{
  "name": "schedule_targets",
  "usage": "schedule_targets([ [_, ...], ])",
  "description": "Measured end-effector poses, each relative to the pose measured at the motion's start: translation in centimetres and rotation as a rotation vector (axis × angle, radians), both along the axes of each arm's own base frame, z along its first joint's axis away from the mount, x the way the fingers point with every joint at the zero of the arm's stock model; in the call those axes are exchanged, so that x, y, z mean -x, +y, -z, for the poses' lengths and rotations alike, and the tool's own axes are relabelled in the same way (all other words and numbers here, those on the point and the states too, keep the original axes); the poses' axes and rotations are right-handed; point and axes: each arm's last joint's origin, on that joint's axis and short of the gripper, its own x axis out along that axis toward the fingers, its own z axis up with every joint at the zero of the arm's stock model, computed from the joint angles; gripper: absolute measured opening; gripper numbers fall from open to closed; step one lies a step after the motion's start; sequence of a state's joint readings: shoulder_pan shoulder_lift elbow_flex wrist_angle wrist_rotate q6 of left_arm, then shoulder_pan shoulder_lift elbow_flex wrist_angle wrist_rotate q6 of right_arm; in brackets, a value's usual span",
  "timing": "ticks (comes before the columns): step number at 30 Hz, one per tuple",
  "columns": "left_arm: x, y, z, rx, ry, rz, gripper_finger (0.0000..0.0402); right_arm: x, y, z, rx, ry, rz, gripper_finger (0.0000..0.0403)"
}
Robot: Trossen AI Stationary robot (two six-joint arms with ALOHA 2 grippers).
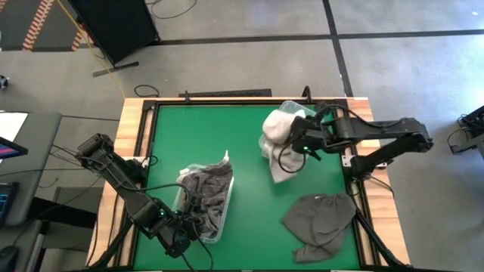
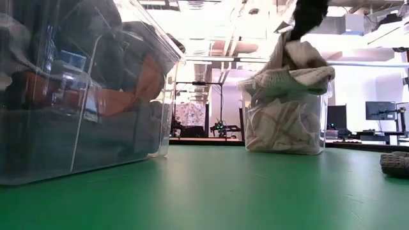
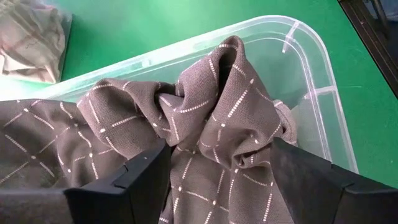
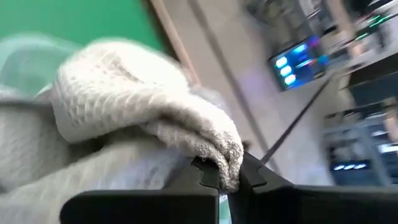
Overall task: Sort towels by color in basket
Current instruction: Put the gray towel into the top transparent bin
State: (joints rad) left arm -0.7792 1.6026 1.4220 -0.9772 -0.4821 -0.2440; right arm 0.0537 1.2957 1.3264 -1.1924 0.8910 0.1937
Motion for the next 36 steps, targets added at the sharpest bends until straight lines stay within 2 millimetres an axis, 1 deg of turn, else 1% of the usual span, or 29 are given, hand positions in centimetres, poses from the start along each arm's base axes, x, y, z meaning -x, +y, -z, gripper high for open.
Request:
schedule_targets([
  [5, 0.0, 0.0, 0.0, 0.0, 0.0, 0.0, 0.0264, -0.7, -1.9, 4.1, -0.18, 0.012, 0.007, 0.0028],
  [11, 0.0, 0.0, 0.0, 0.0, 0.0, 0.0, 0.0264, -0.7, -4.8, 8.2, -0.357, -0.034, 0.043, 0.0029],
  [19, 0.0, 0.0, 0.0, -0.002, 0.0, 0.003, 0.0264, 0.3, -8.0, 11.7, -0.537, -0.156, 0.124, 0.0031],
  [27, 0.0, 0.0, 0.0, -0.002, 0.0, 0.003, 0.0264, 1.2, -9.5, 15.0, -0.622, -0.231, 0.16, 0.0031],
  [30, 0.0, 0.0, 0.0, -0.002, 0.0, 0.004, 0.0264, 0.9, -9.8, 16.4, -0.634, -0.202, 0.172, 0.0032],
  [36, 0.0, 0.0, 0.0, -0.003, 0.0, 0.004, 0.0264, -0.5, -10.4, 18.5, -0.641, -0.167, 0.159, 0.0032],
])
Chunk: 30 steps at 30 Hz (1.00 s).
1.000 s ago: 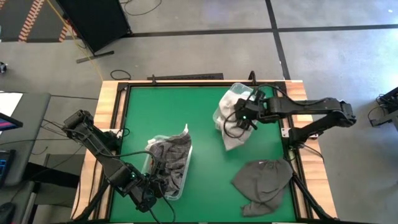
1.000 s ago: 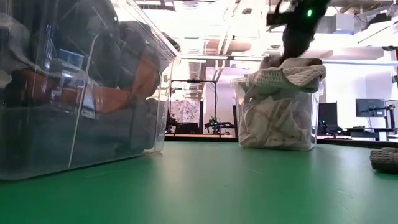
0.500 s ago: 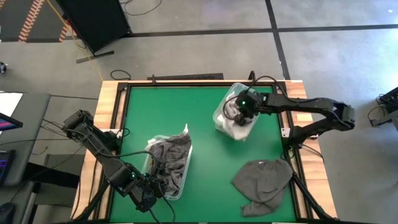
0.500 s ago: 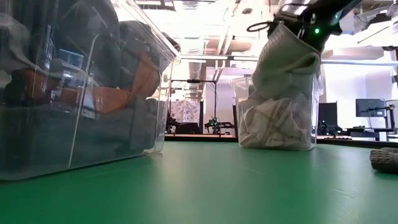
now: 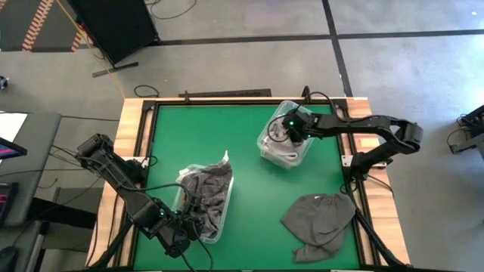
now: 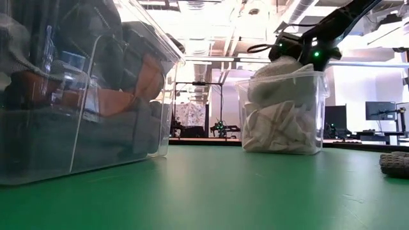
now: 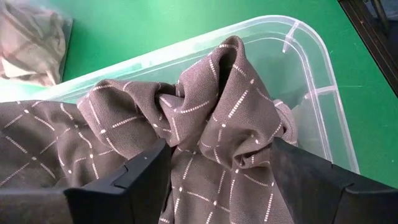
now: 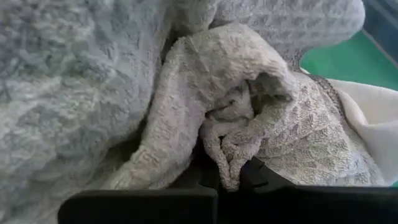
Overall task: Sort towels by color in basket
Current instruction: Put the gray towel into the top transparent bin
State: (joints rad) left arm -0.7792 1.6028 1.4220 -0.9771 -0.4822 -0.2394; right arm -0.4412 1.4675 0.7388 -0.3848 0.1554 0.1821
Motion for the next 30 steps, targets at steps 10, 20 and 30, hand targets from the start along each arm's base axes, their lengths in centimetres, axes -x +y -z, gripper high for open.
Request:
schedule_targets([
  [10, 0.0, 0.0, 0.0, -0.001, 0.001, 0.0, 0.0264, 0.2, 0.7, -0.7, -0.01, -0.034, -0.031, 0.0048],
  [20, 0.0, 0.0, 0.0, 0.0, 0.001, 0.0, 0.0264, 2.6, 2.7, -5.7, 0.057, -0.187, -0.076, 0.0163],
  [30, 0.0, 0.0, 0.0, -0.002, -0.002, 0.006, 0.0264, 6.0, 3.5, -10.2, 0.287, -0.331, 0.034, 0.0202],
])
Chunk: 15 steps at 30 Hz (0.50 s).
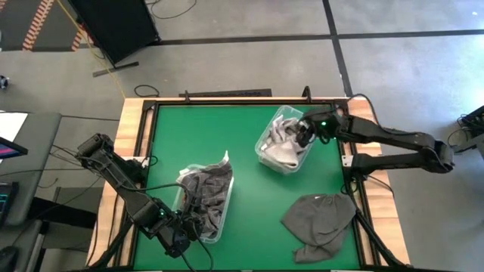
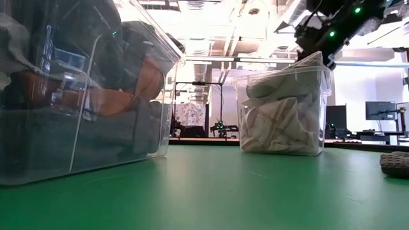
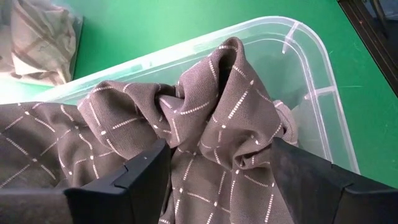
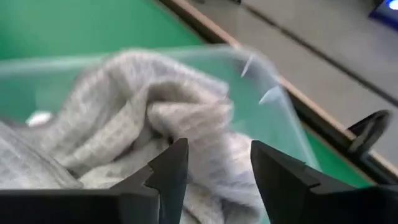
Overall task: Sort towels by color in basket
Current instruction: Put the gray towel into the top transparent bin, then put the black towel into the bottom transparent bin
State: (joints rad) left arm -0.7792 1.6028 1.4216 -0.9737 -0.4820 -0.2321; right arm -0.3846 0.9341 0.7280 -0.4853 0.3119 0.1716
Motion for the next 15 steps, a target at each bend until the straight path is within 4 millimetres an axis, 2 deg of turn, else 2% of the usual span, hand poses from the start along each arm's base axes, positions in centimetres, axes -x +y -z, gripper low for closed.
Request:
schedule_targets([
  [7, 0.0, 0.0, 0.0, 0.0, 0.0, 0.0, 0.0264, 1.7, 1.0, -2.0, 0.056, -0.115, -0.013, 0.0189],
  [15, 0.0, 0.0, 0.0, 0.0, 0.0, 0.0, 0.0264, 2.6, 5.0, -3.6, -0.057, -0.277, -0.407, 0.0189],
])
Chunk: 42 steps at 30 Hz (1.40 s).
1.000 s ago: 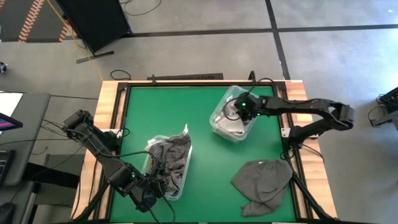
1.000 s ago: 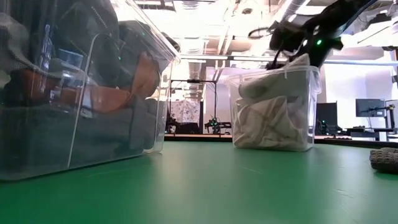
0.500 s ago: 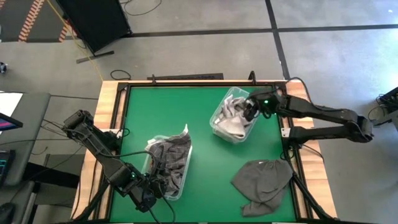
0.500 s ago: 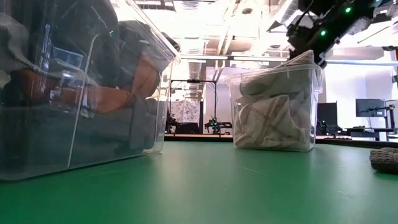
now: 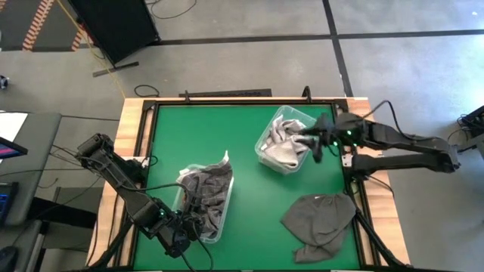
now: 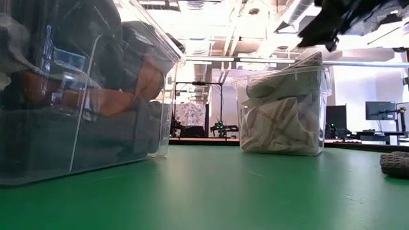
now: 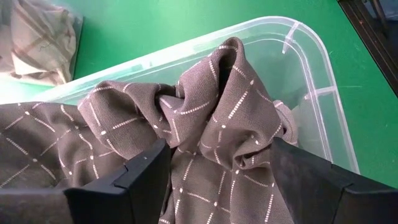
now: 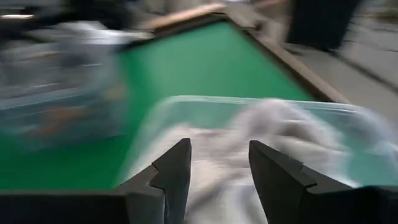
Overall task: Sort towels by color in basket
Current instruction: Put the black towel into the bottom transparent bin
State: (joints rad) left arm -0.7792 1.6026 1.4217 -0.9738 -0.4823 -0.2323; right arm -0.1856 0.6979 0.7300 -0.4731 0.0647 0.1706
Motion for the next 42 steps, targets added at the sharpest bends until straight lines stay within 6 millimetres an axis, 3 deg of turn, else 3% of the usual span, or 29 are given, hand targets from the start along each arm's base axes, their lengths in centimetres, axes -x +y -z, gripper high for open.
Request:
schedule_targets([
  [10, 0.0, 0.0, 0.0, 0.007, -0.001, -0.01, 0.0264, 2.0, 6.0, -0.5, -0.174, -0.03, -0.405, 0.0189],
  [17, 0.0, 0.0, 0.0, 0.009, -0.001, -0.012, 0.0264, 2.1, 9.9, 0.6, -0.328, 0.11, -0.531, 0.0189],
  [24, 0.0, 0.0, 0.0, 0.011, -0.001, -0.015, 0.0264, 1.0, 13.8, 3.3, -0.406, 0.344, -0.5, 0.0189],
  [34, -0.1, -0.1, -0.1, 0.027, -0.015, -0.018, 0.0264, -1.1, 18.0, 9.4, -0.374, 0.706, -0.39, 0.0189],
  [42, -0.1, -0.1, -0.1, 0.031, -0.018, -0.02, 0.0264, -0.3, 20.1, 13.0, -0.457, 1.032, -0.321, 0.0189],
])
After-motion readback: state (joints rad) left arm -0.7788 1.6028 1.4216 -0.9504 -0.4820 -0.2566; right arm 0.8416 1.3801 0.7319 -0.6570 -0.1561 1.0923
